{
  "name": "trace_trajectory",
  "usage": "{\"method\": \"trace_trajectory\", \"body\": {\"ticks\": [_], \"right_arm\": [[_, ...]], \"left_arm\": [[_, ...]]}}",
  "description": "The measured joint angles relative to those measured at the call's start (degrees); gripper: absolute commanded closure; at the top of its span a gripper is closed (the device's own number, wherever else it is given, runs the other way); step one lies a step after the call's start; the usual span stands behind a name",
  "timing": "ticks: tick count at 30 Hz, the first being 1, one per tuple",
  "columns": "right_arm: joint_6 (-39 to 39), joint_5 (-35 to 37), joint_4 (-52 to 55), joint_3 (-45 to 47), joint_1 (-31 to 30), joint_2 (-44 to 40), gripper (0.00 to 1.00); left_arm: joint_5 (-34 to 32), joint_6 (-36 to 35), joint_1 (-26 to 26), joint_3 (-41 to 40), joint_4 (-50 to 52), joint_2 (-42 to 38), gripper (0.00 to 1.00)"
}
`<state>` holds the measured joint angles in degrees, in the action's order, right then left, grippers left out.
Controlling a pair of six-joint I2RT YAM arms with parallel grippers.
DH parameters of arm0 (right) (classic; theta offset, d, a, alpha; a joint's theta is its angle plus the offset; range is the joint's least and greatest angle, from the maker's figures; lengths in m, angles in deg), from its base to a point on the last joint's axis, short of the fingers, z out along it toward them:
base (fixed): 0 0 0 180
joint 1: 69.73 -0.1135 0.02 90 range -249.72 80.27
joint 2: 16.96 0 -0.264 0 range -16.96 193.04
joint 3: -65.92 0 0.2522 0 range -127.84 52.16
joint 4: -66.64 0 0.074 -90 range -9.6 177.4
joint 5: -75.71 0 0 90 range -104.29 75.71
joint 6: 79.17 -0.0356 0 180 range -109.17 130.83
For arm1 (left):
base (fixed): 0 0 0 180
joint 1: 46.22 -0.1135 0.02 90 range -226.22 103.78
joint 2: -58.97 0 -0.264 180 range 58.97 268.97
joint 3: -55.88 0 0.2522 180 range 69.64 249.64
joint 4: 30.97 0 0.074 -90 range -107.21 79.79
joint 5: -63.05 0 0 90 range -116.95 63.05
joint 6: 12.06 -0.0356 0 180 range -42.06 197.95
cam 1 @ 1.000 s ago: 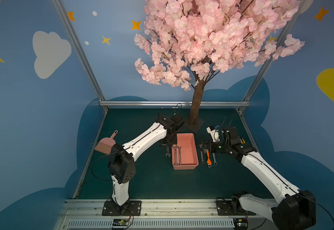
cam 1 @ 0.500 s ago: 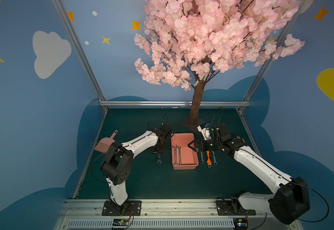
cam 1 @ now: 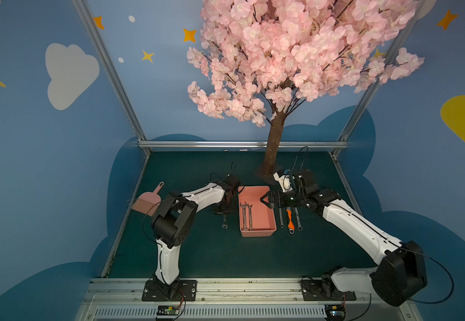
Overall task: Take out the wrench from the storage box
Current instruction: Place the wrench at the center of the board, then pick up the wrench from the storage box.
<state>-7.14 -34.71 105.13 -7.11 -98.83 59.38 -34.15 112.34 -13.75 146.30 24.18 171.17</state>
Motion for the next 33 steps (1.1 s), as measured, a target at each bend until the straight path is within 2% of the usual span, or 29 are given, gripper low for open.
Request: {"method": "trace_trajectory", "body": {"ticks": [3,4,9,15,22,27,33], "right_arm": [[0.11,0.00,0.57,-0.70,0.00,0.52,0.02],[0.17,0.00,0.72,-0.87,0.00,0.61,0.02],[0.28,-0.02,1.60,-0.94,0.24,0.61,0.02],[0.59,-0.02,2.82,-0.94,1.55,0.44,0.02],[1.29,1.49,4.02,-0.79,3.76,-2.34,0.02],[1.31,3.41,4.31,1.14,5.49,-6.64,0.02],[1.88,4.55,4.46,5.40,8.28,-12.72,0.02]], "left_arm": [[-0.24,0.33,0.00,0.98,1.07,-0.02,0.51],[-0.46,0.39,0.00,1.53,1.81,-0.02,0.49],[-1.11,0.42,-0.11,4.02,5.49,-1.01,0.49],[-1.84,1.07,0.79,9.20,11.87,-8.20,0.49],[-2.36,5.79,8.07,18.03,14.73,-14.14,0.50],[-2.14,9.05,13.51,19.45,14.62,-10.34,0.54],[-1.55,10.43,16.17,22.77,13.70,-0.63,0.63]]}}
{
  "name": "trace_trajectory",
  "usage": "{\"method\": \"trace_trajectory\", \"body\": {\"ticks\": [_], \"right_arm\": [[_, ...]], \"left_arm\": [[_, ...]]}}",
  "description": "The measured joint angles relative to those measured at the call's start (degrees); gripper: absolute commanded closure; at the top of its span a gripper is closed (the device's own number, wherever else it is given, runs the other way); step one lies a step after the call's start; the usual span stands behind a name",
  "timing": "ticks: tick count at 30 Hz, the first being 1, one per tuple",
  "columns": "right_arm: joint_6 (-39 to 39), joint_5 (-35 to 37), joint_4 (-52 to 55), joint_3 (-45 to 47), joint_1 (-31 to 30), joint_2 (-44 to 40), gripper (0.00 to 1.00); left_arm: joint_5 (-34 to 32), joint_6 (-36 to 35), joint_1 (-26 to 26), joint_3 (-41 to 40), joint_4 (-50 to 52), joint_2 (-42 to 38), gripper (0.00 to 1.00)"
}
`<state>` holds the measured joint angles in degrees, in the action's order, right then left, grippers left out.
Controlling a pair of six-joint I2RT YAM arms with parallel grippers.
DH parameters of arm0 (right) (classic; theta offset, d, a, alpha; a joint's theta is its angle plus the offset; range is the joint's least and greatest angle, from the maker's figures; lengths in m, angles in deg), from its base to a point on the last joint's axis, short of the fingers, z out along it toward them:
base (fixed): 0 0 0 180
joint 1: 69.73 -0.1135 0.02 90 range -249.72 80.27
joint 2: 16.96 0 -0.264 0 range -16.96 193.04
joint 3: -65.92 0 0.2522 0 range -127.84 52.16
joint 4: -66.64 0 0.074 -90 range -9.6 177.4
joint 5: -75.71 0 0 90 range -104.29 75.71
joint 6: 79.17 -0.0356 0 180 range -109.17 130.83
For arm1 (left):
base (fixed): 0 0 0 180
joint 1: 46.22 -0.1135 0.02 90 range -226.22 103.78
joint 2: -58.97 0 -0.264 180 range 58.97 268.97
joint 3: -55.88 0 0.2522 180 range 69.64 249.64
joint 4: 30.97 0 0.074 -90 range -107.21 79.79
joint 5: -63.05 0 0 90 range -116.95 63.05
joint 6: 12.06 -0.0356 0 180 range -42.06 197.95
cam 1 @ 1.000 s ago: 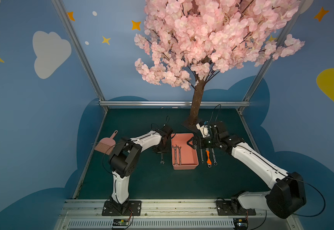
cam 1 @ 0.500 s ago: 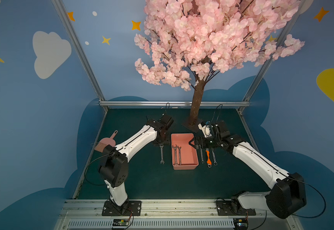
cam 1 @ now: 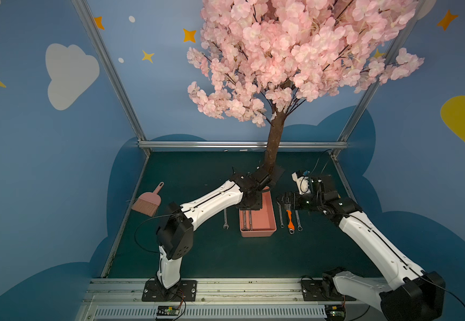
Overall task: Take out the wrench from the storage box
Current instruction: Pick up the wrench from the storage box.
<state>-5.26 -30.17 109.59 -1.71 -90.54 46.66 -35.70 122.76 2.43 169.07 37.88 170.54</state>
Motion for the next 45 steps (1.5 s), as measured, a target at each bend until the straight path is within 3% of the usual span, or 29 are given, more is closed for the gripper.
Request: {"method": "trace_trajectory", "body": {"ticks": [12,25,31,37,42,45], "right_arm": [[0.59,-1.70,0.24,2.45,3.89,-2.38,0.02],[0.98,-3.15,0.20,2.89,4.92,-2.40,0.02],[0.96,-3.48,0.20,2.89,4.98,-2.40,0.02],[0.96,-3.74,0.17,2.89,5.09,-1.92,0.02],[0.96,-3.76,0.17,2.89,5.31,-1.66,0.02],[0.94,-3.91,0.15,2.89,5.31,-1.46,0.02]], "left_arm": [[-4.83,0.57,0.83,6.80,0.22,13.29,0.65],[-3.74,0.44,-1.16,3.78,-1.81,16.11,0.66],[-2.56,0.55,-1.25,2.89,-2.97,16.90,0.71],[-1.11,0.48,-1.27,3.19,-3.34,17.14,0.81],[-1.07,0.17,-1.27,3.32,-3.54,17.22,0.97],[-1.01,0.17,-1.29,3.65,-3.23,17.25,0.97]]}}
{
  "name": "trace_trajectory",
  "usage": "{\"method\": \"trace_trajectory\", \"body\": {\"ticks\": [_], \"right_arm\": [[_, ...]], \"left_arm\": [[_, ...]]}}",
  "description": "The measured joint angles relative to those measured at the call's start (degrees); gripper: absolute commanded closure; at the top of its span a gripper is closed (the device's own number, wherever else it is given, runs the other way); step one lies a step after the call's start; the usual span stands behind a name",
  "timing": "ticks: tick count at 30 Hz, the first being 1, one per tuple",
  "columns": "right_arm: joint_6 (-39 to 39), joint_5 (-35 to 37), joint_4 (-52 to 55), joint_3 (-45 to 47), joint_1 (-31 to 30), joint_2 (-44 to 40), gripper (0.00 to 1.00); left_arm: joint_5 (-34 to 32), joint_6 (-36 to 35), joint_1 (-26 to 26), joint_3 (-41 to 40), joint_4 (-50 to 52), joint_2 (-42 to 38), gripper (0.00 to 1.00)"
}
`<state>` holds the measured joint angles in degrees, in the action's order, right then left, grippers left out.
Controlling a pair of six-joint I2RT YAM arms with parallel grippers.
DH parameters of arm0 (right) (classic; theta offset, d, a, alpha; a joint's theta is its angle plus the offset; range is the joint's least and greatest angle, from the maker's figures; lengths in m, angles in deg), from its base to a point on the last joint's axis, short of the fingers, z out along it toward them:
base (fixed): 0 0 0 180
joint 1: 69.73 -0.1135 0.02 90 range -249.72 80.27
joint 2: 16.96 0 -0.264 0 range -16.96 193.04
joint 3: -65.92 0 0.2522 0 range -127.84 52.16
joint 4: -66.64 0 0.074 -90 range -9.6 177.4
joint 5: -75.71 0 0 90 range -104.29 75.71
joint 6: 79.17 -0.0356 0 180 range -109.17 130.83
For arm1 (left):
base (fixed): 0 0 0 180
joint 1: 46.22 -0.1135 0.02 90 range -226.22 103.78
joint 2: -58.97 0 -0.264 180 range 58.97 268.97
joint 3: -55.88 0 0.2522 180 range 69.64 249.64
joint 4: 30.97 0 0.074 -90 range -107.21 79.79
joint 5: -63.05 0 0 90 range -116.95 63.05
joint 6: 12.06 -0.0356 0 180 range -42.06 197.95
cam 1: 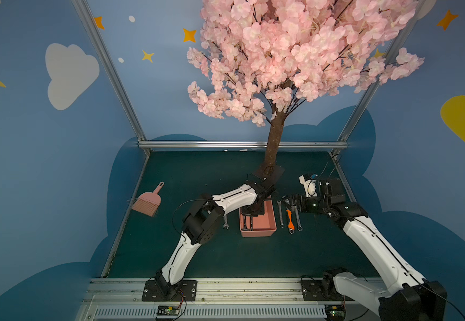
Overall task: Take out the wrench from the storage box
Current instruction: Pick up the wrench from the storage box.
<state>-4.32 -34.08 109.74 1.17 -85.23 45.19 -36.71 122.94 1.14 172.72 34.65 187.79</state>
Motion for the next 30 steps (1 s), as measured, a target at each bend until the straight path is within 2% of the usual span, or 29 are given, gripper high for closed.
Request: {"method": "trace_trajectory", "body": {"ticks": [19,25,30], "right_arm": [[-1.09,-2.91,-1.05,0.20,0.04,1.79,0.02],[-1.11,-3.26,-1.09,0.20,0.09,1.79,0.02],[-1.11,-3.28,-1.09,0.20,0.09,1.79,0.02]], "left_arm": [[1.18,-0.59,-1.66,6.82,7.58,0.26,0.97],[1.33,-1.81,-1.81,12.15,12.33,-0.26,0.97],[1.36,-3.58,-2.43,20.20,17.68,-1.29,0.97]]}}
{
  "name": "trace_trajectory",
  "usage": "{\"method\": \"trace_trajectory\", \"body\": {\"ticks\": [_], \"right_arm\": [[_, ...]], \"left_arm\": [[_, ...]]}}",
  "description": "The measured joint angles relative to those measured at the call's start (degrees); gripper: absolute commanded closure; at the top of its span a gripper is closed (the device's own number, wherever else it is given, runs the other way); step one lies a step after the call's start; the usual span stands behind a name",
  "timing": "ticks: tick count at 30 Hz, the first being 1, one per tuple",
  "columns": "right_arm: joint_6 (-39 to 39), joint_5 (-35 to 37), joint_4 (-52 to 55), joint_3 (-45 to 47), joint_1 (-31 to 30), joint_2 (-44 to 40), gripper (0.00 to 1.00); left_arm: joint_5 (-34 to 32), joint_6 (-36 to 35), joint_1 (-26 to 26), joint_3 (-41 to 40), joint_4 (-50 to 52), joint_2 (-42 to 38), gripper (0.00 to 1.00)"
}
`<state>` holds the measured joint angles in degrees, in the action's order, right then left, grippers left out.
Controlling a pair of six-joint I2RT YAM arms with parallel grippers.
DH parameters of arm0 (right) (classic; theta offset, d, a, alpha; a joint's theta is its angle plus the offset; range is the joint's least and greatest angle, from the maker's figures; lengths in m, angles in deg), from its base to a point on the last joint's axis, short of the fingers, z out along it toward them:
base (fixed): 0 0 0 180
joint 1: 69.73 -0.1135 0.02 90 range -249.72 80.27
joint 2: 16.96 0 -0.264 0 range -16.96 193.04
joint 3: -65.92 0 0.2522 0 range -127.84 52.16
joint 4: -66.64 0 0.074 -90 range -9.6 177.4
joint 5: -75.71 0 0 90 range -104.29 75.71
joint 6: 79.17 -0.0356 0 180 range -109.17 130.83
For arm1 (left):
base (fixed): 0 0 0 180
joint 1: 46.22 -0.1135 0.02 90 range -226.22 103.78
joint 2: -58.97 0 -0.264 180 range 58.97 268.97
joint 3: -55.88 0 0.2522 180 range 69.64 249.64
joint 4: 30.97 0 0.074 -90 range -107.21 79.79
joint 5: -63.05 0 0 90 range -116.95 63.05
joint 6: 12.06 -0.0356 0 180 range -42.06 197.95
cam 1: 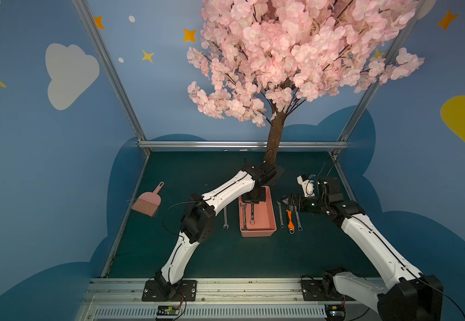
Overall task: Take out the wrench from the storage box
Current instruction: Pick up the wrench from the storage box, then place the wrench at the center of the board.
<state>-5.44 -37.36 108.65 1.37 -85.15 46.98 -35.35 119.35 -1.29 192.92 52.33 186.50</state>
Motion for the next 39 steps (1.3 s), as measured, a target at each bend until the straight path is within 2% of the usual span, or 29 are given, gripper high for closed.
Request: {"method": "trace_trajectory", "body": {"ticks": [4,8,13,17,21,27,39], "right_arm": [[0.00,-0.33,-0.17,0.00,0.07,0.00,0.02],[0.00,-0.90,-0.24,0.00,0.07,0.07,0.02],[0.02,-4.07,-1.70,0.00,0.07,1.66,0.02],[-0.37,-6.62,-2.91,-0.04,-0.68,3.43,0.02],[-0.57,-7.02,-3.41,-0.90,-3.02,3.96,0.02],[-1.70,-6.86,-4.50,-2.16,-6.34,5.31,0.02],[-3.02,-5.05,-5.29,-5.18,-10.29,8.81,0.02]], "left_arm": [[-0.17,-1.38,-0.48,2.64,4.00,-2.62,0.97],[-0.98,-2.43,-1.11,0.76,7.34,-6.56,0.97],[-2.62,-2.56,-3.45,-11.10,6.93,-15.69,0.97],[-3.65,-2.38,-6.14,-22.99,2.58,-22.53,0.97],[-4.37,-2.49,-8.87,-33.22,-3.76,-25.55,0.97],[-4.26,-3.98,-13.11,-44.22,-13.44,-25.70,0.97],[-2.49,-7.08,-15.96,-47.63,-27.06,-18.23,0.97]]}}
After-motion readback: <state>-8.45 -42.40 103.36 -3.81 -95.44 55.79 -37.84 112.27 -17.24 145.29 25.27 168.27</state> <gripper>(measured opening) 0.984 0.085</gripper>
